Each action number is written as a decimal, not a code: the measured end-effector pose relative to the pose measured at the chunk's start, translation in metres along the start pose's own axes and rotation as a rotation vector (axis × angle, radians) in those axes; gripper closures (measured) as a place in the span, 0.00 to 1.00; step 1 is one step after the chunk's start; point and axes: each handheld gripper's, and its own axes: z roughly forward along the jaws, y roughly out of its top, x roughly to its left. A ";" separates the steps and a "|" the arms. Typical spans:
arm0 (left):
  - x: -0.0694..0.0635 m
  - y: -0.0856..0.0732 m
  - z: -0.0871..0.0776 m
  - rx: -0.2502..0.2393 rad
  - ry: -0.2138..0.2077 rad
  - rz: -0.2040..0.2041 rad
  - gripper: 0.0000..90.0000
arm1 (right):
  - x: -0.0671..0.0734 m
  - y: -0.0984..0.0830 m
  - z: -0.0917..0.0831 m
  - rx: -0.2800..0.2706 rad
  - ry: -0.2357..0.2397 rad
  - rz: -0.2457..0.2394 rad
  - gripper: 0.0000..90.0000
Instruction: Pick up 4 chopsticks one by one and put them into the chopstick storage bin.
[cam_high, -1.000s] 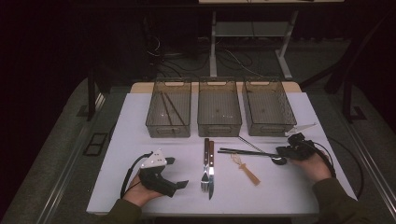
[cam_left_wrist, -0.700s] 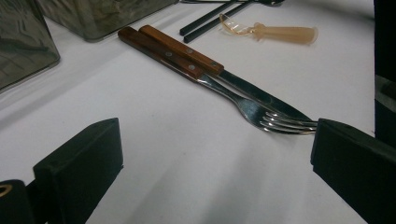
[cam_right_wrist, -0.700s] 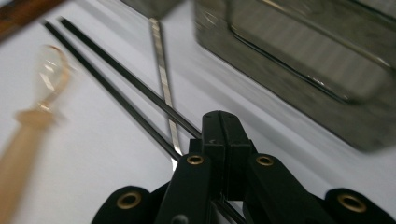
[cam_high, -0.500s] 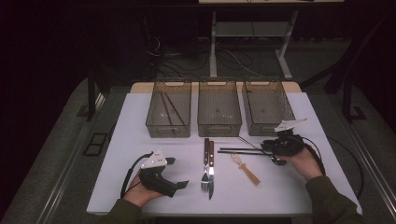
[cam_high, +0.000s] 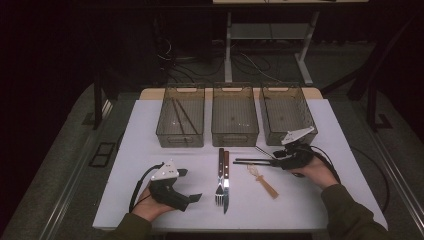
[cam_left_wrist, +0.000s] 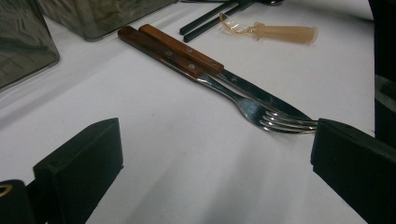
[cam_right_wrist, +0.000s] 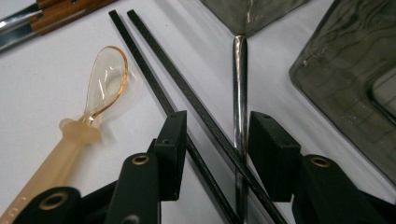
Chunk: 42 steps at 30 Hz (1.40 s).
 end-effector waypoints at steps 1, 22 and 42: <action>0.000 0.000 0.000 -0.001 0.001 -0.001 0.01 | 0.000 0.000 0.000 0.003 0.000 -0.007 0.65; 0.000 0.000 0.000 -0.002 0.002 -0.002 0.01 | 0.005 0.000 0.002 0.050 -0.019 -0.057 0.81; 0.000 0.000 0.000 -0.002 0.001 -0.004 0.01 | -0.005 -0.007 -0.005 0.058 -0.050 -0.025 0.83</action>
